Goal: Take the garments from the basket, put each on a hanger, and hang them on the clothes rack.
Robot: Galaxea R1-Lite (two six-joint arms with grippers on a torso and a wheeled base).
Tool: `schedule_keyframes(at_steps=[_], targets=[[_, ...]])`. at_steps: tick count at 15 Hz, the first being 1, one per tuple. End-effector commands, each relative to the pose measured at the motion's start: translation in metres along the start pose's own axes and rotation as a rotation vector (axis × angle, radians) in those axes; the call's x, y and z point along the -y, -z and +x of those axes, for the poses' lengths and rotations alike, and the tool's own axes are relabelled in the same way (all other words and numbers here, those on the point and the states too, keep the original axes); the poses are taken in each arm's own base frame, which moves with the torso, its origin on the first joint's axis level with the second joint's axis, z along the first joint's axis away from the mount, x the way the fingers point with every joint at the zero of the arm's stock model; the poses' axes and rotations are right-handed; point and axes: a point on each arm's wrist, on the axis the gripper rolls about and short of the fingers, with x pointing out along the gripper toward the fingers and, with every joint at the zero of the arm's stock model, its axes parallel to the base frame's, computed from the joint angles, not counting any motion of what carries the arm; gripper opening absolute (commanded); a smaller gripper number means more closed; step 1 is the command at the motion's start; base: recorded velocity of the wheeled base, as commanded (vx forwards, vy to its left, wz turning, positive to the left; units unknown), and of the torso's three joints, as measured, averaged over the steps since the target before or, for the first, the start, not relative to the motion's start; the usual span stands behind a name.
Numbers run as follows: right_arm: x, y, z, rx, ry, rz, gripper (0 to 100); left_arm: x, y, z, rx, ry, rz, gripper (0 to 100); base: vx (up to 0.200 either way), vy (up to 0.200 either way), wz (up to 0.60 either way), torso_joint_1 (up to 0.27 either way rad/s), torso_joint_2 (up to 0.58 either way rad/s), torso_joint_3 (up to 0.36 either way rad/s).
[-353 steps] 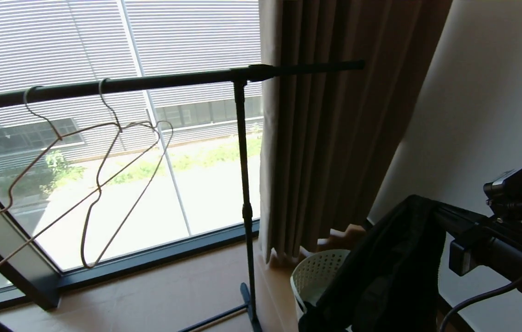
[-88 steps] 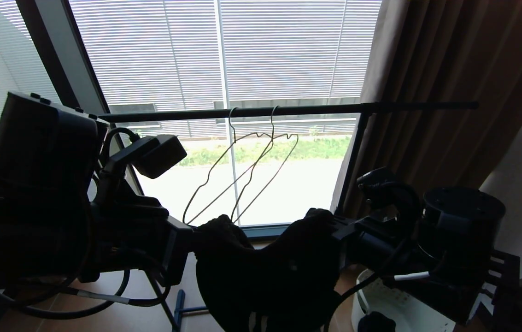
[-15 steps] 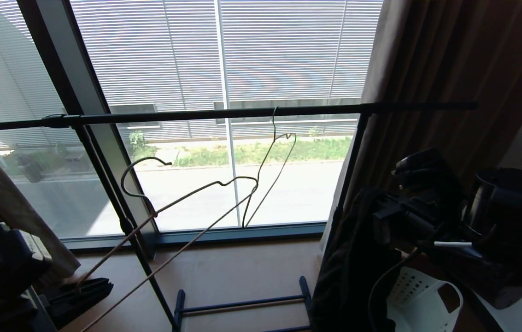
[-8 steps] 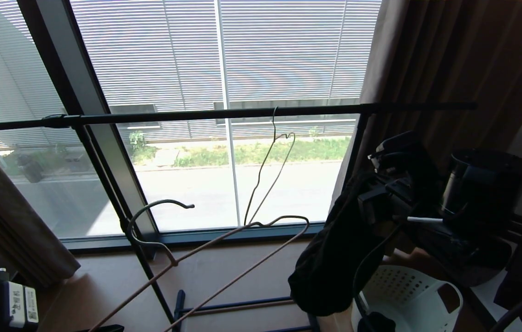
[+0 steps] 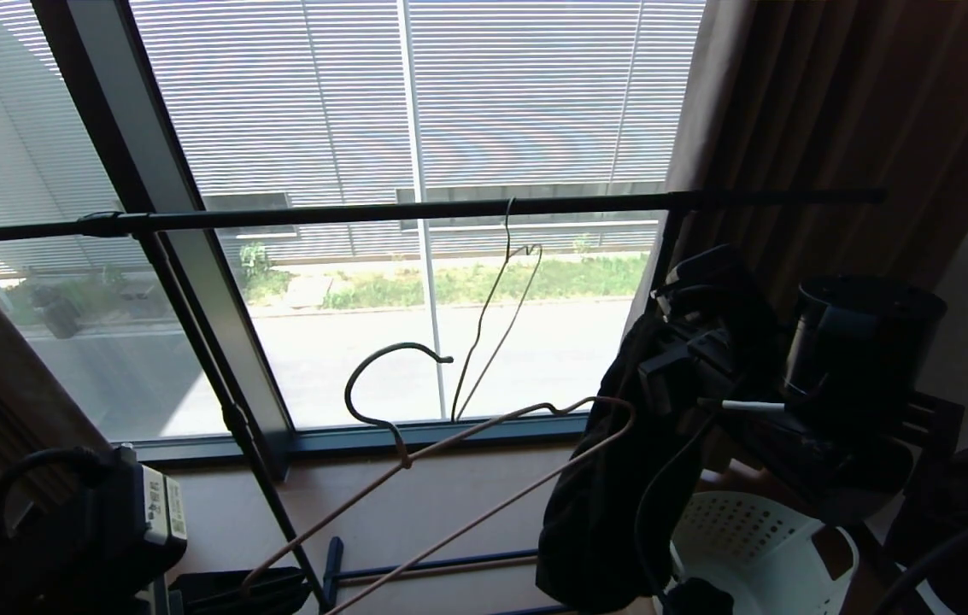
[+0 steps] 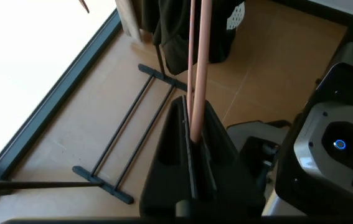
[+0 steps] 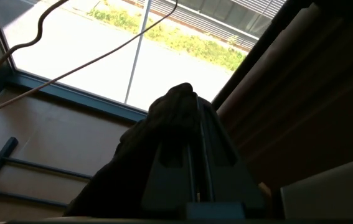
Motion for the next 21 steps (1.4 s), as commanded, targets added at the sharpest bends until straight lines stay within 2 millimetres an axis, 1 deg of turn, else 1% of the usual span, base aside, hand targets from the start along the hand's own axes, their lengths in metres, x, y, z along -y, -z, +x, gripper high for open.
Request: schedule_keyframes(at_steps=[1, 5, 6, 8, 10, 14, 16, 21], targets=[[-0.001, 0.001, 0.000, -0.004, 0.010, -0.002, 0, -0.005, -0.001, 0.018, -0.050, 0.022, -0.012, 0, 0.000, 0.000, 0.00, 0.000, 0.00, 0.000], [-0.010, -0.006, -0.007, -0.003, 0.082, 0.000, 0, -0.018, -0.010, 0.046, -0.067, -0.030, -0.062, 0, 0.000, 0.000, 0.00, 0.000, 0.00, 0.000], [-0.011, -0.007, -0.007, -0.001, 0.085, 0.001, 0, -0.018, -0.010, 0.047, -0.067, -0.034, -0.063, 0, 0.000, 0.000, 0.00, 0.000, 0.00, 0.000], [-0.019, -0.017, -0.007, 0.016, 0.118, 0.010, 0, -0.024, -0.016, 0.069, -0.065, -0.062, -0.058, 0, 0.000, 0.000, 0.00, 0.000, 0.00, 0.000], [-0.031, -0.024, -0.007, 0.021, 0.110, 0.007, 0, -0.027, -0.021, 0.082, -0.053, -0.073, -0.046, 0, 0.000, 0.000, 0.00, 0.000, 0.00, 0.000], [-0.050, -0.037, -0.019, 0.065, 0.043, 0.019, 0, -0.028, -0.027, 0.091, -0.046, -0.061, -0.039, 0, 0.000, 0.000, 0.00, 0.000, 0.00, 0.000], [-0.060, -0.042, -0.024, 0.083, 0.011, 0.024, 0, -0.026, -0.027, 0.094, -0.052, -0.053, -0.049, 0, 0.000, 0.000, 0.00, 0.000, 0.00, 0.000], [-0.083, -0.054, -0.043, 0.131, -0.076, 0.040, 0, -0.026, -0.027, 0.095, -0.058, -0.065, -0.076, 0, 0.000, 0.000, 0.00, 0.000, 0.00, 0.000]])
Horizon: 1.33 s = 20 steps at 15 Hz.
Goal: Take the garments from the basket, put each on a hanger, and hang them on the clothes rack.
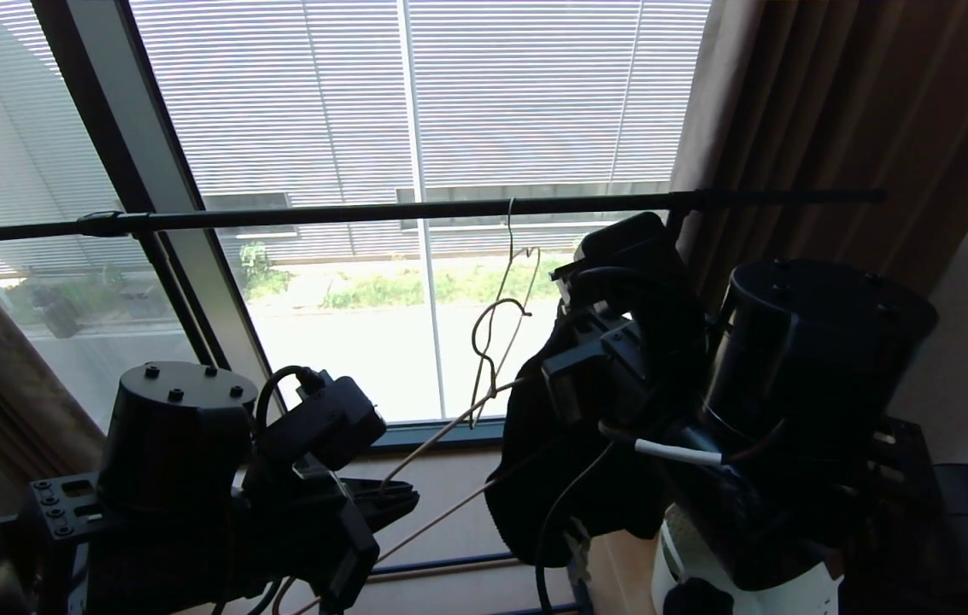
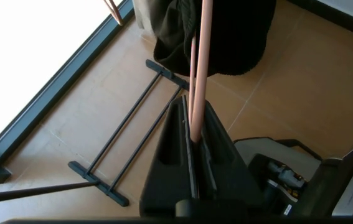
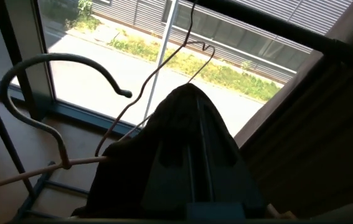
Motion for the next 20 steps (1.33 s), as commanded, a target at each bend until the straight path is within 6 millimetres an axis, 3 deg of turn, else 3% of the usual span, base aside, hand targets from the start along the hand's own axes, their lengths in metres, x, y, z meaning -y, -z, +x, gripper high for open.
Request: schedule_keyframes(at_steps=[1, 5, 11, 12, 16, 20], targets=[[-0.010, -0.004, -0.006, 0.015, -0.032, 0.005, 0, 0.000, 0.000, 0.001, -0.003, -0.002, -0.001, 0, 0.000, 0.000, 0.00, 0.000, 0.00, 0.000], [-0.024, -0.004, -0.014, 0.020, -0.079, 0.007, 0, -0.001, -0.003, 0.004, 0.003, -0.009, -0.037, 0, 0.000, 0.000, 0.00, 0.000, 0.00, 0.000], [-0.019, 0.002, -0.017, 0.007, -0.060, 0.044, 0, -0.001, -0.006, 0.003, 0.051, -0.017, -0.042, 0, 0.000, 0.000, 0.00, 0.000, 0.00, 0.000], [-0.016, 0.002, -0.016, 0.005, -0.043, 0.056, 100, -0.001, -0.005, 0.003, 0.049, -0.017, -0.042, 0, 0.000, 0.000, 0.00, 0.000, 0.00, 0.000], [0.004, 0.000, -0.009, 0.005, 0.016, 0.116, 100, 0.000, 0.000, 0.001, 0.039, -0.014, -0.056, 0, 0.000, 0.000, 0.00, 0.000, 0.00, 0.000], [0.008, 0.004, 0.000, -0.006, 0.046, 0.149, 100, 0.001, 0.002, -0.001, 0.074, -0.018, -0.050, 0, 0.000, 0.000, 0.00, 0.000, 0.00, 0.000]])
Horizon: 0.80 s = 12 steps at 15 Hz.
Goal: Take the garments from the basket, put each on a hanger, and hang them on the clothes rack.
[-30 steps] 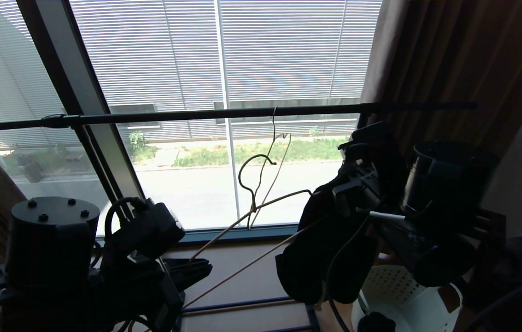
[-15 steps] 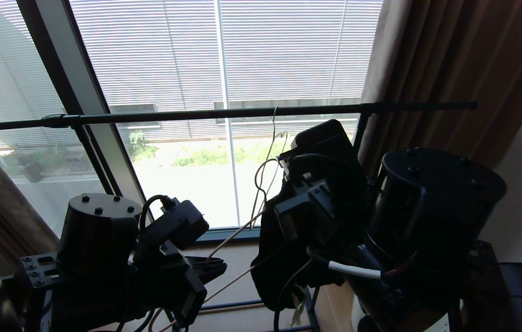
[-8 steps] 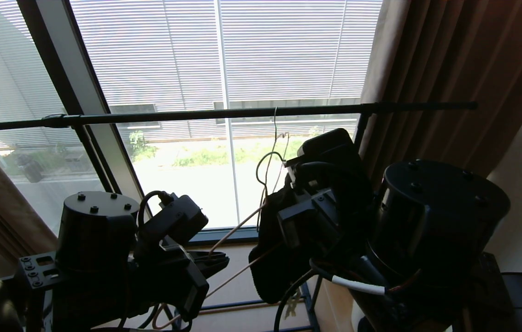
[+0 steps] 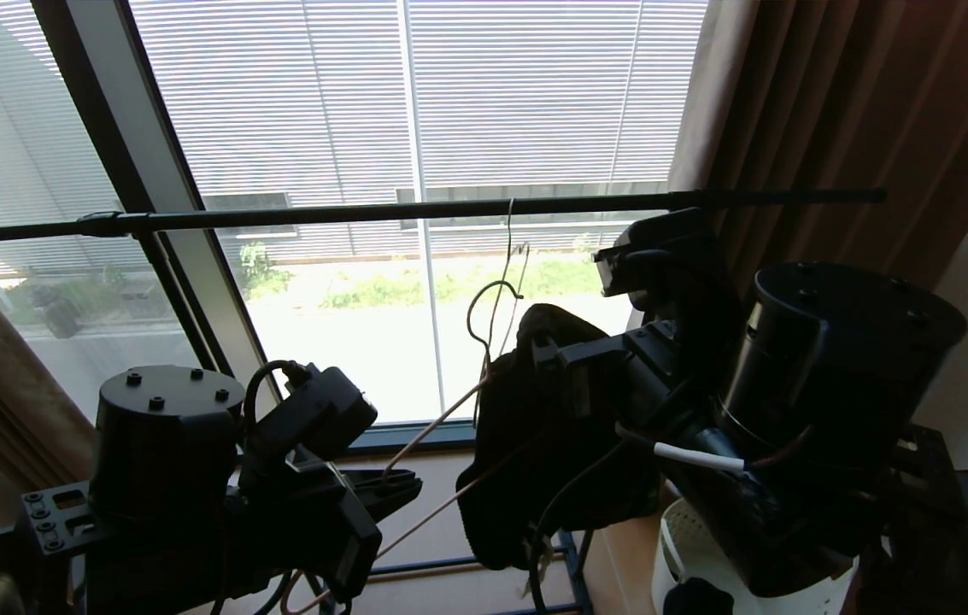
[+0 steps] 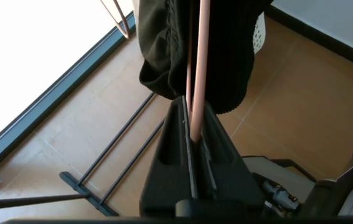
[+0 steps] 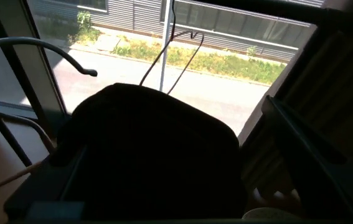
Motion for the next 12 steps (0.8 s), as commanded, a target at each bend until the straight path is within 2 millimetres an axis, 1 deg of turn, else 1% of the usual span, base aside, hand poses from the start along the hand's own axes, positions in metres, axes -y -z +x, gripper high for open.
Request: schedule_keyframes(at_steps=[1, 5, 10, 12], targets=[[0.000, 0.002, 0.010, -0.004, 0.021, 0.012, 100, 0.002, 0.005, -0.003, 0.006, 0.003, 0.003, 0, 0.000, 0.000, 0.00, 0.000, 0.00, 0.000], [-0.009, -0.001, 0.025, 0.005, 0.039, 0.030, 100, 0.009, 0.008, -0.008, 0.054, 0.017, 0.019, 0, 0.000, 0.000, 0.00, 0.000, 0.00, 0.000], [-0.011, -0.005, 0.025, 0.009, 0.064, 0.030, 100, 0.012, 0.013, -0.011, 0.117, 0.020, -0.019, 0, 0.000, 0.000, 0.00, 0.000, 0.00, 0.000], [-0.015, -0.007, 0.022, 0.012, 0.047, 0.025, 100, 0.014, 0.015, -0.011, 0.121, 0.026, -0.016, 0, 0.000, 0.000, 0.00, 0.000, 0.00, 0.000]])
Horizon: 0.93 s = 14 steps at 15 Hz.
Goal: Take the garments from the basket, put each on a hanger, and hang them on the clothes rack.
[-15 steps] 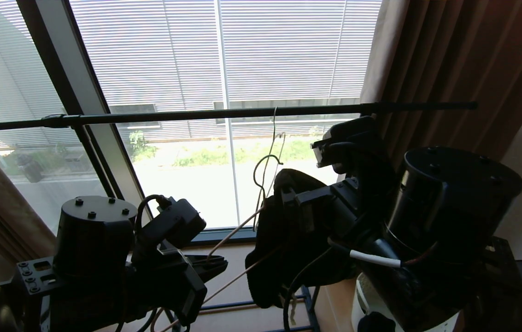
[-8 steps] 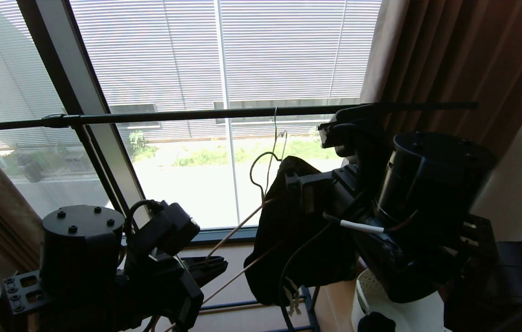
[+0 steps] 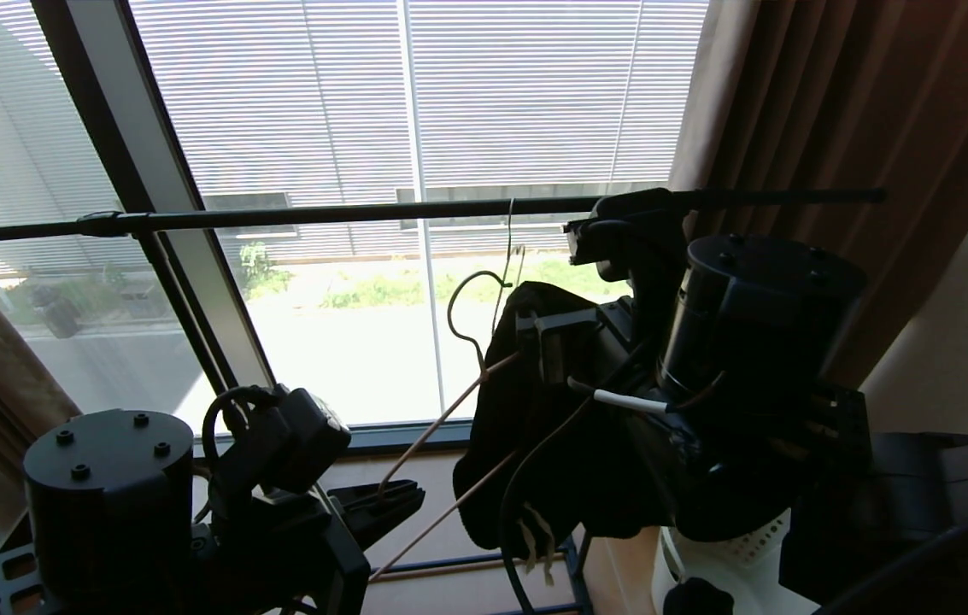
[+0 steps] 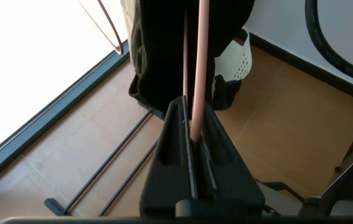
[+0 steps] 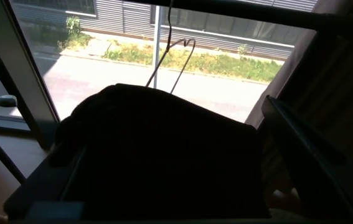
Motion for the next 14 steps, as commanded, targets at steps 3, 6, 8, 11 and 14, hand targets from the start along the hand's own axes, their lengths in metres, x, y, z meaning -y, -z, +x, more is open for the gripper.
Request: schedule_keyframes(at_steps=[3, 6, 8, 11, 14], targets=[[-0.011, -0.002, -0.012, 0.006, -0.047, -0.019, 100, 0.000, 0.000, 0.002, 0.002, 0.002, -0.037, 0, 0.000, 0.000, 0.00, 0.000, 0.00, 0.000], [-0.013, -0.001, -0.015, 0.006, -0.057, -0.025, 100, -0.002, 0.000, 0.008, -0.008, -0.031, -0.047, 0, 0.000, 0.000, 0.00, 0.000, 0.00, 0.000], [-0.013, -0.001, -0.017, 0.005, -0.061, -0.026, 100, -0.004, -0.001, 0.013, 0.009, -0.045, -0.045, 0, 0.000, 0.000, 0.00, 0.000, 0.00, 0.000], [-0.014, 0.001, -0.017, 0.000, -0.063, -0.032, 100, -0.008, 0.000, 0.018, 0.018, -0.058, -0.049, 0, 0.000, 0.000, 0.00, 0.000, 0.00, 0.000], [-0.012, 0.002, -0.018, -0.001, -0.062, -0.031, 100, -0.012, -0.001, 0.017, 0.030, -0.075, -0.054, 0, 0.000, 0.000, 0.00, 0.000, 0.00, 0.000]])
